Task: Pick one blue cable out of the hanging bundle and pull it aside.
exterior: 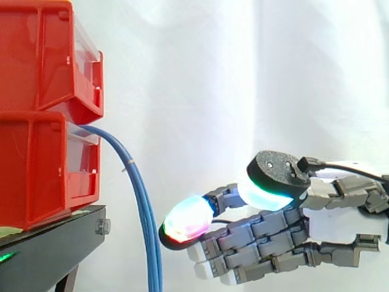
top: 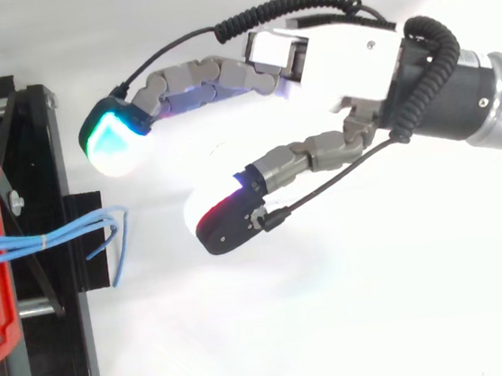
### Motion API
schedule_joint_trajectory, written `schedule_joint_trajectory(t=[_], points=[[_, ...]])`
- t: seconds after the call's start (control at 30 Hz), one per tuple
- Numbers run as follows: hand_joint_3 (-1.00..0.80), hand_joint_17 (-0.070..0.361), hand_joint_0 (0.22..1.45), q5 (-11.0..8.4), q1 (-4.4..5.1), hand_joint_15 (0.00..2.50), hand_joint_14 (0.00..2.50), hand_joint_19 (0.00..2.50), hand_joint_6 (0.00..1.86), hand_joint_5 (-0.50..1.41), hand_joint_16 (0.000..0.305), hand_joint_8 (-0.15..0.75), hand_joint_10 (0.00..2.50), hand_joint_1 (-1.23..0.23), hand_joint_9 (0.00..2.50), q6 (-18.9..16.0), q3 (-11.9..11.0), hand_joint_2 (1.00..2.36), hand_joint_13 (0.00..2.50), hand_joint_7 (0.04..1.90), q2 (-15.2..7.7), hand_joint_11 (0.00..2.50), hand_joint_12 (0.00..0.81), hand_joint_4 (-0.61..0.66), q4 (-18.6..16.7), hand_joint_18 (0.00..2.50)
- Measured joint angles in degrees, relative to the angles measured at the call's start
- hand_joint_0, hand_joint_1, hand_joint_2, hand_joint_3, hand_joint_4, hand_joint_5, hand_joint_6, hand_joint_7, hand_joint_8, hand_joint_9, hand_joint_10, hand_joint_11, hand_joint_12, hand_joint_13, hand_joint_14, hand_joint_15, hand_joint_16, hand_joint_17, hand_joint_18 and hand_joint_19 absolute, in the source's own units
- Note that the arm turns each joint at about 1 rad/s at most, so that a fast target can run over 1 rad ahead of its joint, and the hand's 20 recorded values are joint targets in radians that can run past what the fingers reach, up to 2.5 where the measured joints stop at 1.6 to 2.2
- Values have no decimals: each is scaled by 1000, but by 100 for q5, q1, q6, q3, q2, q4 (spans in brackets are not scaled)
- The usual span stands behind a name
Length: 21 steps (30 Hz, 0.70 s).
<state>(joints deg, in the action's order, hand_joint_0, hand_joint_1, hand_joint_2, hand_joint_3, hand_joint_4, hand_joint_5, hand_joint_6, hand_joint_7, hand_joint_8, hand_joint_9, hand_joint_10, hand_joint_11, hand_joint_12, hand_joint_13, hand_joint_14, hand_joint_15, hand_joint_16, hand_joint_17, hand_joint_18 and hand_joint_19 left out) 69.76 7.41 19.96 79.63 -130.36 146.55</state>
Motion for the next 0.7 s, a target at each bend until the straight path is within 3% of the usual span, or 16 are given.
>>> schedule_joint_trajectory(t=[0.33, 0.57, 0.7], points=[[-489, 74, 532, -90, 75, 122, 6, 173, 501, -230, 33, 202, 2, -644, 479, -27, -91, 1001, 407, 656, -380, 78, 226, 100, -523, 251], [-490, 74, 532, -23, 86, 124, 4, 175, 501, -229, 33, 203, 2, -641, 487, -100, -702, 1001, 412, 656, -763, 81, 224, 103, -371, 252], [-490, 74, 532, -14, 123, 124, 5, 175, 501, -228, 33, 204, 3, -641, 489, -64, -869, 1001, 412, 662, -835, 81, 224, 108, -308, 251]])
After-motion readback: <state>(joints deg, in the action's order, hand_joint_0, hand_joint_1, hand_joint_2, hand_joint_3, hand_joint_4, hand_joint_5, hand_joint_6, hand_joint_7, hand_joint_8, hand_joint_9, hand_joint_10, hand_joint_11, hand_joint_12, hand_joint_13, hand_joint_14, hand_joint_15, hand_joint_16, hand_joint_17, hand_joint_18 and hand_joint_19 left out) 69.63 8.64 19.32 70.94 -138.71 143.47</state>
